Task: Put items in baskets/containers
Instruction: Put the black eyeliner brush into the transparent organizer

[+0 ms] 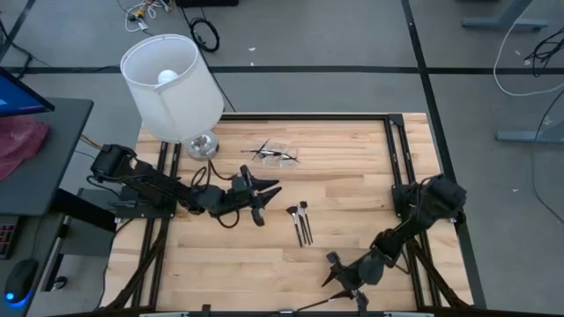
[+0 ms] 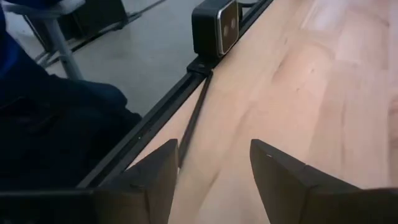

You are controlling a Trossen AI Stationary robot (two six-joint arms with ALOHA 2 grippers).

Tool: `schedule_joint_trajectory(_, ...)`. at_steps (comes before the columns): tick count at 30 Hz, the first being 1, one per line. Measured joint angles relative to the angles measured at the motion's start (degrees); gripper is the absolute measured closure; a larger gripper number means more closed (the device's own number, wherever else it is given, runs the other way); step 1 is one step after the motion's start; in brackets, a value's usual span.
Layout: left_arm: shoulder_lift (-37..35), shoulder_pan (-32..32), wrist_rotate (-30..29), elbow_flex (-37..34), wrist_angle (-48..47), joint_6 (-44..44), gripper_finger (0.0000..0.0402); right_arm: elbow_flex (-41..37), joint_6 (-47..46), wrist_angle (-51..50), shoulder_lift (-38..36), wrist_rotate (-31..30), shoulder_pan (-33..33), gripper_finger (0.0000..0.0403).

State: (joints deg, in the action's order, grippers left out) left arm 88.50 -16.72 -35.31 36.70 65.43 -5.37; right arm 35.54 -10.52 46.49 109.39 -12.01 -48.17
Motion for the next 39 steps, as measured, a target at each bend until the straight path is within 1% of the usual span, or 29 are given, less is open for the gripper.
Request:
schedule_joint_trajectory(3, 0.03, -1.55, -0.01, 2.68, -2.30, 0.02, 0.0294, 1.23, -1.10, 2.09, 2.63, -1.13, -1.30, 0.0199)
schedule_joint_trajectory(6, 0.05, -3.10, -1.11, 4.97, -5.30, 0.04, 0.0294, 2.09, -1.63, 2.27, 5.03, -2.80, -2.48, 0.0199)
schedule_joint_trajectory(9, 0.03, -4.23, -2.30, 6.96, -9.09, 0.00, 0.0294, 2.71, -3.61, 2.39, 6.68, -3.04, -3.30, 0.0199)
schedule_joint_trajectory(14, 0.03, -5.82, -5.62, 8.05, -11.89, -0.68, 0.0294, 2.92, -3.59, 3.47, 8.26, -5.65, -4.51, 0.0199)
schedule_joint_trajectory(17, 0.03, -6.42, -6.43, 8.05, -12.62, -1.89, 0.0294, 2.81, -3.54, 3.29, 9.29, -7.51, -4.73, 0.0205)
schedule_joint_trajectory(19, 0.03, -6.74, -6.50, 8.03, -13.15, -2.80, 0.0294, 2.80, -3.54, 2.86, 10.06, -7.76, -4.71, 0.0221)
schedule_joint_trajectory(21, 0.03, -6.89, -6.49, 8.04, -13.71, -3.48, 0.0294, 2.78, -3.52, 3.08, 10.80, -8.37, -4.69, 0.0249)
schedule_joint_trajectory(26, 0.03, -7.02, -6.49, 8.03, -14.43, -4.81, 0.0294, 2.55, -1.93, 3.14, 11.34, -9.93, -4.36, 0.0359)
schedule_joint_trajectory(27, 0.03, -7.02, -6.47, 8.03, -14.63, -5.46, 0.0294, 2.40, -1.52, 3.29, 11.37, -10.05, -4.16, 0.0378)
schedule_joint_trajectory(28, 0.03, -7.03, -6.17, 8.03, -14.96, -7.04, 0.0294, 2.16, -1.15, 3.58, 11.38, -9.90, -3.94, 0.0387)
schedule_joint_trajectory(29, 0.03, -7.06, -4.89, 8.03, -15.69, -8.94, 0.0294, 1.88, -1.07, 3.97, 11.38, -9.53, -3.65, 0.0389)
schedule_joint_trajectory(31, 0.63, -7.03, -0.12, 8.04, -17.43, -12.54, 0.0294, 1.23, -1.05, 4.76, 11.38, -8.41, -2.81, 0.0380)
schedule_joint_trajectory(33, 2.72, -7.49, 3.02, 8.05, -17.56, -15.37, 0.0294, 0.69, -0.28, 5.47, 11.38, -7.46, -1.92, 0.0375)
schedule_joint_trajectory(37, 10.03, -8.31, 4.08, 10.47, -17.93, -19.61, 0.0294, 0.20, 3.82, 5.94, 10.73, -5.40, -0.09, 0.0392)
schedule_joint_trajectory(39, 13.75, -8.10, 6.35, 12.99, -18.36, -20.91, 0.0294, -0.02, 6.58, 5.29, 9.57, -4.90, 0.84, 0.0393)
